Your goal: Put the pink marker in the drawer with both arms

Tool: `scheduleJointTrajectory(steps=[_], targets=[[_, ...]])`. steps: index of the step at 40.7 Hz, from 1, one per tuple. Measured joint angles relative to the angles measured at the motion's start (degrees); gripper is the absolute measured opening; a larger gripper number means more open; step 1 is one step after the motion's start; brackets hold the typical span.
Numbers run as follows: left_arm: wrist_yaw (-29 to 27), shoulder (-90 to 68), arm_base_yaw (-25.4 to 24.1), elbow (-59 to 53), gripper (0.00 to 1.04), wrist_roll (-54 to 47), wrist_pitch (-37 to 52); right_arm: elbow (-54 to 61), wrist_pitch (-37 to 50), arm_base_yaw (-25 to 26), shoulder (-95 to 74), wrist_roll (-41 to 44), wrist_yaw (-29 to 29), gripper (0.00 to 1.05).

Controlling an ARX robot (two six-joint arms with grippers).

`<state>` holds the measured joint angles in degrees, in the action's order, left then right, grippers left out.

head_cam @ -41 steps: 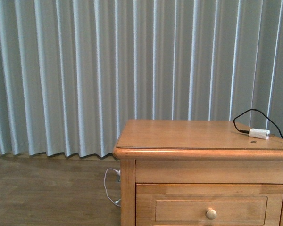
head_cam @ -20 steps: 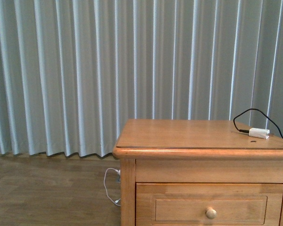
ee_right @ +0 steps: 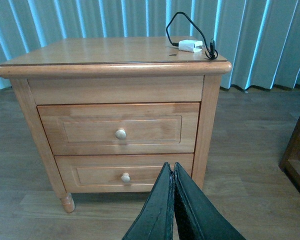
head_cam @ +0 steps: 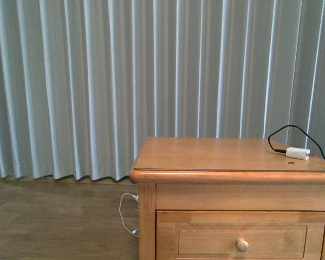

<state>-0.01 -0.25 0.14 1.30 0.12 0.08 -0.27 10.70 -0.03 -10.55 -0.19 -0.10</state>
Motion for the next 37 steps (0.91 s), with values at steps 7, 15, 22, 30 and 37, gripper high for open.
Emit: scheduleJointTrajectory(steps=[7,15,22,30,37], targets=[[-0.02,0.0,0.0,0.0,0.99,0.0,0.0,-0.07,-10.27,0.0,8.98,0.02,0.04,0.01],[0.0,0.0,0.0,0.0,0.99,0.0,-0.02,-0.07,-10.62,0.0,10.29,0.09,0.04,0.07],[0.0,0.0,0.0,0.0,0.99,0.0,-0.02,-0.07,-10.62,0.0,10.29,0.09,0.04,0.41],[0.0,0.0,0.0,0.0,0.99,0.0,-0.02,-0.07,-10.62,0.0,10.29,0.09,0.02,0.85],[0.0,0.0,0.0,0.0,0.99,0.0,-0.02,-0.07,-10.62,0.0,10.29,0.04,0.02,0.96]])
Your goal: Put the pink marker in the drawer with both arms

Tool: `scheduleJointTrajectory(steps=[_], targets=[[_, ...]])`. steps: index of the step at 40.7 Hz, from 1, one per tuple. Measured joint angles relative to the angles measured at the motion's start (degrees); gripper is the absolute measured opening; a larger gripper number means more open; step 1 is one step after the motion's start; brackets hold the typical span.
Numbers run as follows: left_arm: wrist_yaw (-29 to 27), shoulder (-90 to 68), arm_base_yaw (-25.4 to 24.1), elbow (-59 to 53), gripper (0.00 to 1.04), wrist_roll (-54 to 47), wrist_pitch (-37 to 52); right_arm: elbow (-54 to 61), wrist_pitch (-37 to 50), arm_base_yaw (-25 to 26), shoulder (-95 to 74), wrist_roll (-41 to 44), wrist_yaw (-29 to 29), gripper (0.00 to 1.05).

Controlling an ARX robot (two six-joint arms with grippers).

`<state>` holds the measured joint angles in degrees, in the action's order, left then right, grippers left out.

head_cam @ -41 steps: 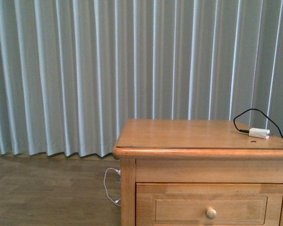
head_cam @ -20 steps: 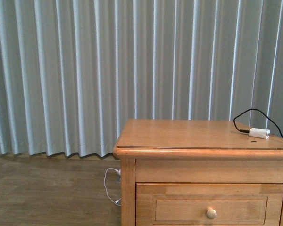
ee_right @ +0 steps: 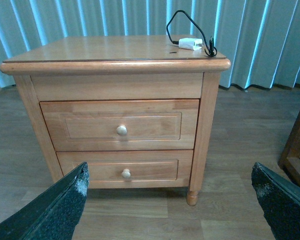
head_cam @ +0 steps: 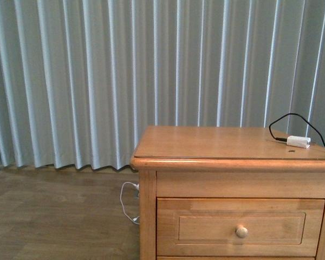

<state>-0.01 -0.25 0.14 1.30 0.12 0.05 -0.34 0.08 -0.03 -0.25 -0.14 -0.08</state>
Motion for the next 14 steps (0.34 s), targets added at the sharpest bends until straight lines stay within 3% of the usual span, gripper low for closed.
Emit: scheduleJointTrajectory(steps=[14], targets=[[0.0,0.0,0.0,0.0,0.99,0.0,0.0,0.0,0.0,0.0,0.0,0.0,0.0,0.96]])
